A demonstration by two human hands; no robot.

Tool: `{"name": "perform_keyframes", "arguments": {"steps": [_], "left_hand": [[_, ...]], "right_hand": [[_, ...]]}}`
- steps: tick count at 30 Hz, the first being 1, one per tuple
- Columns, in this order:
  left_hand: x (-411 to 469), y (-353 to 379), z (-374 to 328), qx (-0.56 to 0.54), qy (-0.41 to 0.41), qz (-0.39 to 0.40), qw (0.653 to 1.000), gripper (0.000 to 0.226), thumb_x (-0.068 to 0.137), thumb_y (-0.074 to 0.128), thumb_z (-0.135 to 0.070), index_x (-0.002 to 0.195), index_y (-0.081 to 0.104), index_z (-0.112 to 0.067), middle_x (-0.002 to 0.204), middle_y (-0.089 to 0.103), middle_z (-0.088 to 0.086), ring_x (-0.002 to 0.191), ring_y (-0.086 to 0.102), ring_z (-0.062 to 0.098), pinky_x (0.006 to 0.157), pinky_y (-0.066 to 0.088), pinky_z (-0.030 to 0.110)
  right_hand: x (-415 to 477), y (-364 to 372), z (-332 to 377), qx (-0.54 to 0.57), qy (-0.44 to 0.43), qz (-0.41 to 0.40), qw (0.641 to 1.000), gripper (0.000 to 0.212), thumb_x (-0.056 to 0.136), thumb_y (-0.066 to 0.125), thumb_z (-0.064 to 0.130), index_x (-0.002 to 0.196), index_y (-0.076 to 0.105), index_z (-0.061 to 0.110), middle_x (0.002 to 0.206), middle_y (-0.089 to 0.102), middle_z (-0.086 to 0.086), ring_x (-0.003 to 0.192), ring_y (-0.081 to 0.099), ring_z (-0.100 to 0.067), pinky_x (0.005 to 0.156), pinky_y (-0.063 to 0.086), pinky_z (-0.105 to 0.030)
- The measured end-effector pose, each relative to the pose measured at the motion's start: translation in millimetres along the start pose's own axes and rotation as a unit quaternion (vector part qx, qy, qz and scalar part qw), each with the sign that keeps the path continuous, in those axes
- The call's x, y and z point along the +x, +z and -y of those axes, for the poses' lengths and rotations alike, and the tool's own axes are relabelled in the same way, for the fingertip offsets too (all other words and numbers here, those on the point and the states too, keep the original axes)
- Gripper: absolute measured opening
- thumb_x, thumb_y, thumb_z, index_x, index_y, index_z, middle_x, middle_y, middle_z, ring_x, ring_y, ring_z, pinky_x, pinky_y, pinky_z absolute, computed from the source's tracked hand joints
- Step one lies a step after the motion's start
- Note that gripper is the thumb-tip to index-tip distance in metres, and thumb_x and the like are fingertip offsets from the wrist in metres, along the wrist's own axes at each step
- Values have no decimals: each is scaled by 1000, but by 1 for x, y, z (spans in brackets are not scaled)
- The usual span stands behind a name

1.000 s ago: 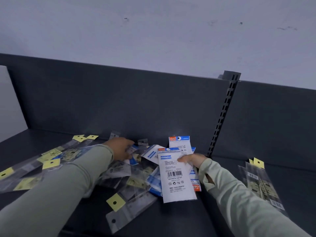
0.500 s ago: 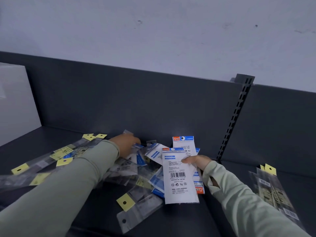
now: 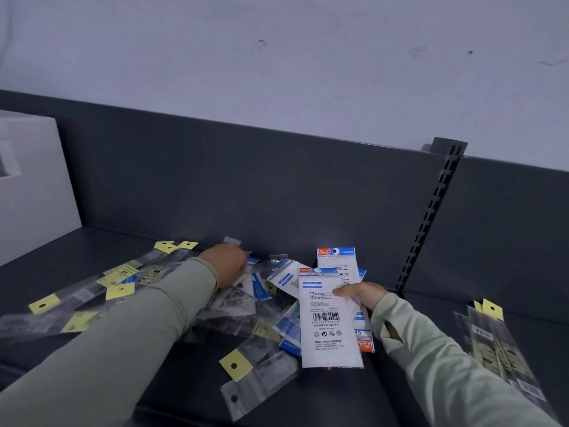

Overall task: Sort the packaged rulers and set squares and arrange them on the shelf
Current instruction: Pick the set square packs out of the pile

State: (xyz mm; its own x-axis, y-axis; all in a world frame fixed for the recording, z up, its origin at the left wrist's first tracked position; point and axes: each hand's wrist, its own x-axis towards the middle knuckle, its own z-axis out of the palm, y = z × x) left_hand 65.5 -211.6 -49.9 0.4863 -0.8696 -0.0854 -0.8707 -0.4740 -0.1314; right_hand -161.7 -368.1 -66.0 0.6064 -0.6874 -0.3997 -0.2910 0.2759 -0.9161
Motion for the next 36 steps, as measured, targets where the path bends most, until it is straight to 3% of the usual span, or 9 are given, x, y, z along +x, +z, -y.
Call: {"name": "perform_keyframes", "arguments": {"steps": [5, 9, 13, 17, 19, 24, 27, 32, 36], "left_hand": [[3, 5, 8, -6, 32, -87, 996, 25, 92, 46, -9, 115, 55, -16, 122, 49, 5, 110, 55, 28, 88, 48, 40], [-7, -2, 0, 77, 31, -129, 988, 34, 88, 47, -45, 105, 68, -25, 119, 51, -1, 113, 44, 20, 95, 37, 37], [-14, -6, -16, 105, -37, -37, 993, 93, 72, 35, -88, 137, 46, -22, 135, 48, 6, 127, 41, 25, 105, 30, 39], [-11, -3, -23, 41, -114, 81, 989, 116, 61, 41, -94, 150, 24, -22, 149, 30, 8, 139, 26, 29, 110, 26, 43], [-10, -11, -24, -6, -125, 126, 984, 110, 63, 54, -85, 148, 30, -18, 149, 29, 10, 139, 27, 29, 109, 31, 43], [-17, -30, -35, 23, -49, 162, 985, 41, 84, 63, -29, 121, 57, -12, 115, 61, 9, 101, 61, 24, 85, 52, 33], [-19, -24, -46, 95, -33, 140, 985, 39, 88, 58, -24, 125, 56, -11, 120, 62, 8, 107, 61, 24, 84, 50, 32], [-18, -32, -35, 30, -31, 180, 983, 62, 74, 77, -34, 127, 53, -13, 123, 60, 6, 105, 61, 23, 81, 52, 32], [-22, -25, -37, 76, 4, 115, 990, 49, 82, 68, -33, 124, 53, -14, 120, 60, 8, 105, 61, 25, 85, 52, 34]], "right_hand": [[1, 1, 1, -3, -7, -3, 1000, 32, 82, 62, -9, 114, 59, -9, 99, 68, -21, 79, 67, -31, 72, 55, -38], [1, 1, 1, -12, -12, -6, 1000, 30, 83, 61, -8, 113, 59, -8, 99, 68, -20, 79, 65, -31, 74, 54, -38], [4, -1, -1, -4, -9, -3, 1000, 22, 83, 62, -8, 105, 62, -5, 89, 72, -16, 68, 70, -27, 67, 58, -36], [3, -3, -6, 5, -5, -6, 1000, 15, 83, 62, -8, 96, 63, -1, 73, 73, -10, 57, 70, -22, 55, 58, -30], [2, -2, -5, 2, -6, -3, 1000, 18, 82, 63, -7, 99, 63, -2, 81, 72, -13, 59, 70, -22, 52, 57, -30], [1, 3, -4, 3, -4, 3, 1000, 27, 82, 63, -6, 109, 61, -3, 92, 70, -16, 69, 69, -26, 56, 55, -31], [-1, 3, -4, 9, -5, 2, 1000, 30, 82, 62, -7, 112, 61, -4, 96, 70, -17, 71, 69, -26, 53, 56, -29], [-5, 2, -1, 18, -11, 2, 1000, 30, 83, 61, -8, 113, 60, -5, 92, 70, -16, 69, 69, -25, 51, 55, -27], [-8, 5, -1, 20, -18, -1, 1000, 29, 83, 60, -10, 111, 60, -6, 84, 70, -13, 66, 69, -24, 51, 55, -26]]}}
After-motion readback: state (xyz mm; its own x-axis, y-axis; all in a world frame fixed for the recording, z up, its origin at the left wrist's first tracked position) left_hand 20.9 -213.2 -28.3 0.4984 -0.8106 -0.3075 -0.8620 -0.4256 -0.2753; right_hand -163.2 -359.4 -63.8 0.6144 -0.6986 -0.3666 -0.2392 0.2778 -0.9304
